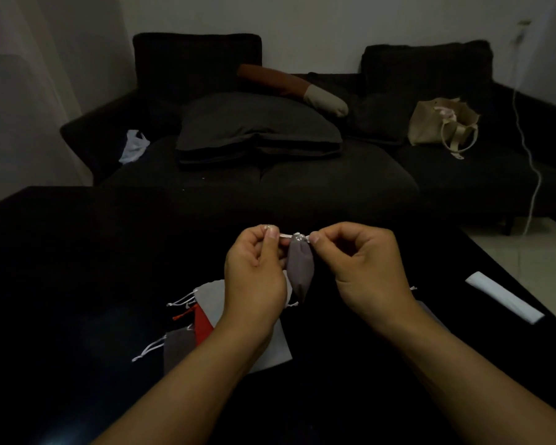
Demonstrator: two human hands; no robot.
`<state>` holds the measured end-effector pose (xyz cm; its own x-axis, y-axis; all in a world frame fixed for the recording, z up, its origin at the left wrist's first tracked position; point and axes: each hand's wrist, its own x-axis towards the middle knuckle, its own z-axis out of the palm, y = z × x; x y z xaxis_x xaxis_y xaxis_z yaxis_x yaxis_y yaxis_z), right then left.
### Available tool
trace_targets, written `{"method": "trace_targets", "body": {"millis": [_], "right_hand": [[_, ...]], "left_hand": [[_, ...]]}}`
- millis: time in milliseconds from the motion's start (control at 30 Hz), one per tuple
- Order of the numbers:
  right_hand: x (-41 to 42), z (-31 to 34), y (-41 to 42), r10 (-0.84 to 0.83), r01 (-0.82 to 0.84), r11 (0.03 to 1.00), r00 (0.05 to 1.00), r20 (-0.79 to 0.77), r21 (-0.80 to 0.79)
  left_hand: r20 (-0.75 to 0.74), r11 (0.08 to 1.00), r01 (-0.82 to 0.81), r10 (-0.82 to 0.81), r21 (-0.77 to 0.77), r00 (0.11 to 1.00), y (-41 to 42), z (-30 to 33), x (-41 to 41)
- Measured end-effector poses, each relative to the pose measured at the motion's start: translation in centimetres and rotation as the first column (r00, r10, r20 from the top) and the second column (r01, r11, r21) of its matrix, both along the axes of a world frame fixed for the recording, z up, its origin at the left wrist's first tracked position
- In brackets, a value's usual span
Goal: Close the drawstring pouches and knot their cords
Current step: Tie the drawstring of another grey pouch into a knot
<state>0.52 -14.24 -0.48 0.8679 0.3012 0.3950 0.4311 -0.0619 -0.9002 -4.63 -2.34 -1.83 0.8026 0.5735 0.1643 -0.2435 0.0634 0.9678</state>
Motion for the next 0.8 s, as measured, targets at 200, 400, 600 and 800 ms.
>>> {"method": "trace_targets", "body": {"millis": [200, 400, 600, 800], "right_hand": [[0.3, 0.1, 0.1, 0.013, -0.014, 1.0, 1.0, 0.025, 0.012], [1.2, 0.3, -0.7, 0.028, -0.031, 0.999, 0.995, -0.097, -0.025], [2.2, 0.0, -1.9, 0.269, -0.345, 0.932, 0.862, -0.43, -0.108], [6.2, -1.6, -4.3, -0.187, 0.002, 0.862, 0.93, -0.315, -0.506]], "left_hand": [[-0.015, 0.993, -0.015, 0.013, -0.117, 1.0, -0.1, 0.0, 0.4], [-0.018, 0.998, 0.033, -0.034, -0.045, 0.999, 0.0, -0.5, 0.4], [-0.057, 0.968, 0.208, -0.218, -0.139, 0.974, -0.9, -1.3, 0.8], [-0.292, 0.94, 0.34, -0.315, 0.039, 0.903, -0.6, -1.2, 1.0]]}}
